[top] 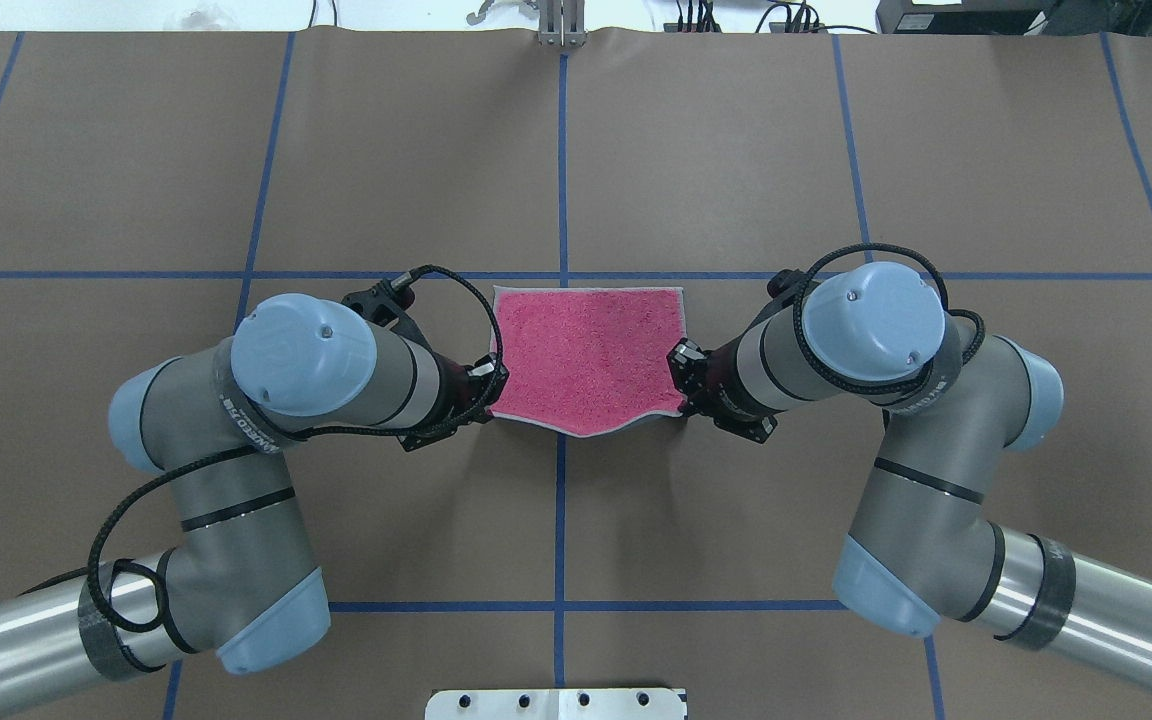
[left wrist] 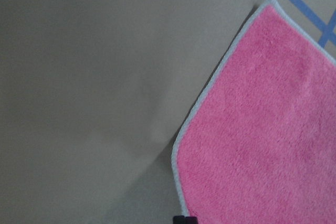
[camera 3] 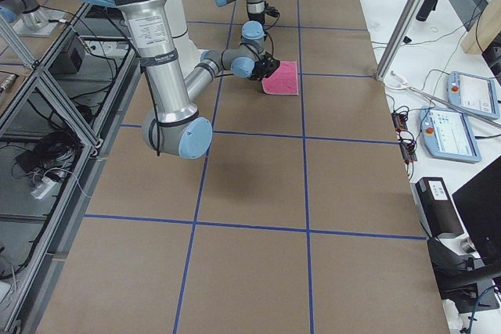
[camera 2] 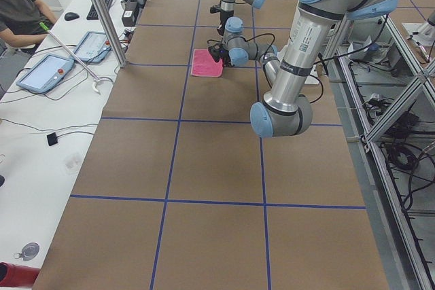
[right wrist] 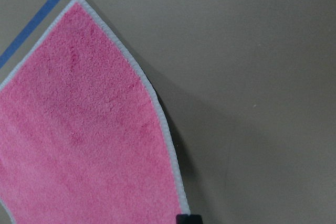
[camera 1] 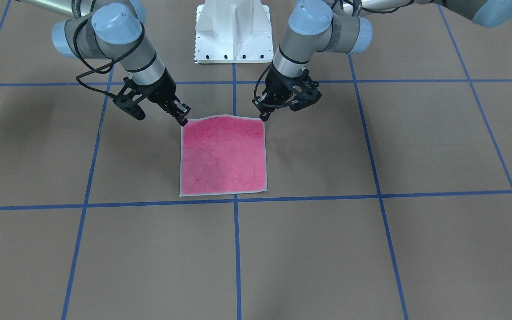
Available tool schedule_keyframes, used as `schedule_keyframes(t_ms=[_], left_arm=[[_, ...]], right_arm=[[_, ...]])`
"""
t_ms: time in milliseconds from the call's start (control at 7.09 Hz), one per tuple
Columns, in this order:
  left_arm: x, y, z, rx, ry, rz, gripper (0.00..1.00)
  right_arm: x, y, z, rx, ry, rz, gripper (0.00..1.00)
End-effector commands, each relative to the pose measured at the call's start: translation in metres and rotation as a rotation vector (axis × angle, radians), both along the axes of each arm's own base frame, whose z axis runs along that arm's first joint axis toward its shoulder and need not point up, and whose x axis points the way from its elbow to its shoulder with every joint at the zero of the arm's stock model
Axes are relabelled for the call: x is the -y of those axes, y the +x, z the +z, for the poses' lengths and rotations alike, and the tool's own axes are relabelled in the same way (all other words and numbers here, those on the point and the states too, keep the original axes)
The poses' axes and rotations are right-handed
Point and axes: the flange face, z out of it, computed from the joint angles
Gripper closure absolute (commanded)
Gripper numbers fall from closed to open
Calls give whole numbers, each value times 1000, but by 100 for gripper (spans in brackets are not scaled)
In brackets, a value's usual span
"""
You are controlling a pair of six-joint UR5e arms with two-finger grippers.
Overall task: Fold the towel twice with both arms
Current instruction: 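Lift both near corners and fold them over toward the far edge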
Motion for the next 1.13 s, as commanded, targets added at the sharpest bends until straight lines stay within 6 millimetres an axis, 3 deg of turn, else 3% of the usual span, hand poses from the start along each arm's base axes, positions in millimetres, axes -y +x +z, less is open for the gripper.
schedule_keyframes(t_ms=[0,141,282,564,987], left_arm=[[36,2,-8,7,-8,-50,100],[50,9,-9,20,-14,-63,100],[63,6,-5,28,-18,-79,100],[82,16,7,27,-18,-97,100],[111,18,5,43,-27,-128,100]], right_arm=[[32,6,-1,4,-34,12,100],[43,10,-2,7,-49,15,100],[62,-4,-5,-4,-59,24,100],[91,-8,-3,-22,-70,49,100],[110,-15,-4,-37,-73,57,100]])
